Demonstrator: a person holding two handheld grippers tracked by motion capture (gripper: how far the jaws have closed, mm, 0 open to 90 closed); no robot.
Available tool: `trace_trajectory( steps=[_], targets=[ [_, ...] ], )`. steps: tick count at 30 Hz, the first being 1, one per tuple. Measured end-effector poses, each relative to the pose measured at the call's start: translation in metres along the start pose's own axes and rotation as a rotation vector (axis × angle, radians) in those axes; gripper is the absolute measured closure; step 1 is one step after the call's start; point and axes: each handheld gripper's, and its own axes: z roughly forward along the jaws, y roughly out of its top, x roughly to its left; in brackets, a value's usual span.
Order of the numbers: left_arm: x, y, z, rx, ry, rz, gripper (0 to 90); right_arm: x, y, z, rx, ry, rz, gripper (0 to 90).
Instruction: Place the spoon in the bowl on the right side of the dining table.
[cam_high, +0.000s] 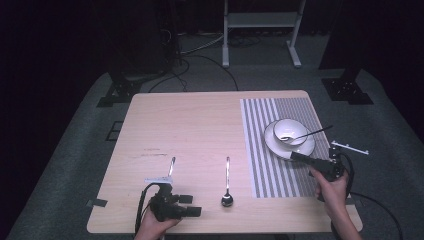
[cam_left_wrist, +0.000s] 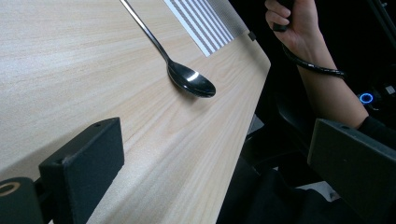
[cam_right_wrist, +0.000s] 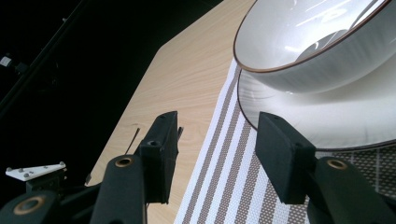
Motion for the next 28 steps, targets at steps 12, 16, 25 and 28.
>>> trace_trajectory(
  steps=[12,16,25,28],
  targets=[
    [0.0,0.0,0.0,-0.002,0.002,0.0,2.4,0.009,-0.017,0.001,0.027,0.029,-0.028,41.7],
    [0.0,0.0,-0.001,-0.001,0.001,0.002,2.4,0.012,-0.028,0.001,0.021,0.055,-0.021,40.9],
    [-0.001,0.0,-0.002,-0.001,-0.002,0.007,2.4,0.018,-0.049,0.001,0.039,0.074,-0.034,39.7],
    [-0.001,0.001,-0.002,-0.002,-0.002,0.007,2.4,0.019,-0.056,0.0,0.03,0.071,-0.048,38.4]
  ],
)
